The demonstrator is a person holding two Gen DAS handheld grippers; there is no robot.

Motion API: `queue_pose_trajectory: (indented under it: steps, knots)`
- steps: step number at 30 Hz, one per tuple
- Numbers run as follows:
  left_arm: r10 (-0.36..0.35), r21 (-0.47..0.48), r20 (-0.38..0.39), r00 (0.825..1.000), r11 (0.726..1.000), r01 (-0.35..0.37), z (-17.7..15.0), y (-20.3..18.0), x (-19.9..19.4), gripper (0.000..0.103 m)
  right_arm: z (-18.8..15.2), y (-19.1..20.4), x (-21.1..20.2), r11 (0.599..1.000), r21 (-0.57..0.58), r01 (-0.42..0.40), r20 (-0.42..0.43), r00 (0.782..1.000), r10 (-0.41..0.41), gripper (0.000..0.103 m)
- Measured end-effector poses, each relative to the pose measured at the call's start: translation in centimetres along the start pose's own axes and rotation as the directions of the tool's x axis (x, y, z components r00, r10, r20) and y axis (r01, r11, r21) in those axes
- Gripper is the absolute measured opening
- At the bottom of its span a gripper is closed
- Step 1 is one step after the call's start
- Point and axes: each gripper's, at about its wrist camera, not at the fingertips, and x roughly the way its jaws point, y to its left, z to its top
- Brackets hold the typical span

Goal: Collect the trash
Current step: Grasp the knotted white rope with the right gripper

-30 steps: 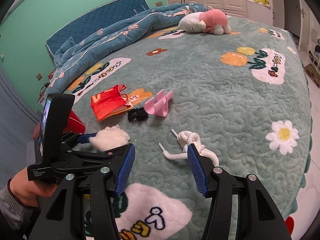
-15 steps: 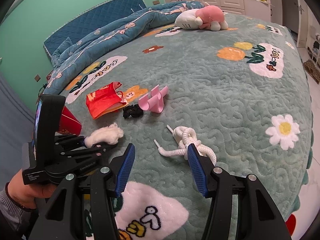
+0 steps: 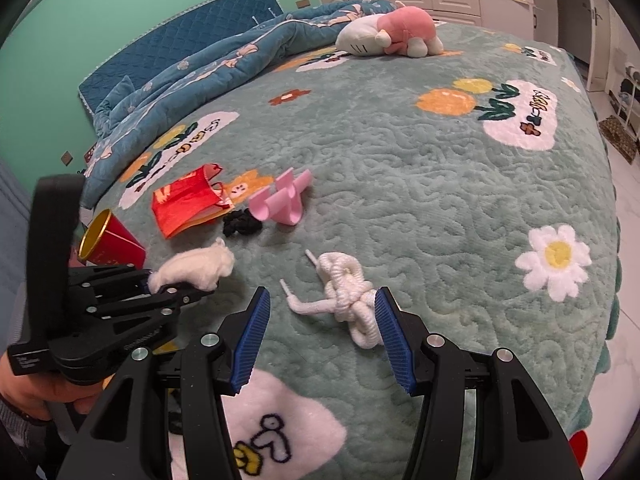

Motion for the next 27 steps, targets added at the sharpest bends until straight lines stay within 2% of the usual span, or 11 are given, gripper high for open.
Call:
queue_pose_trajectory:
  steps: [14,16,17,22,27]
  knots:
    - [-0.028,0.017,-0.031,0.999,0.999,0.028,0.8,-1.0,1.8,0.017,0.3,-1.7,4.0,0.995,-0.061,0.08,-0.037,0.996,-0.082,0.055]
    - [-0.031,0.011,-0.034,0.999,0.999,0.031,0.9,-0.9,1.9,0.017,0.3,-1.7,4.3,0.993,-0.073,0.095,-0.032,0.995,-0.097,0.047]
    - [-0.03,0.012,-0.035,0.999,0.999,0.031,0.9,-0.9,1.9,0.017,0.3,-1.9,4.5,0.993,-0.073,0.09,-0.034,0.995,-0.093,0.036]
    - [-0.03,0.018,-0.033,0.999,0.999,0.031,0.9,-1.0,1.8,0.017,0.1,-2.1,4.2,0.991,-0.101,0.084,-0.027,0.996,-0.088,0.03]
    - [-0.028,0.029,-0.019,0.999,0.999,0.029,0.7,-1.5,0.5,0.017,-0.1,-1.5,1.9,0.994,-0.088,0.063,0.016,0.998,-0.062,0.028]
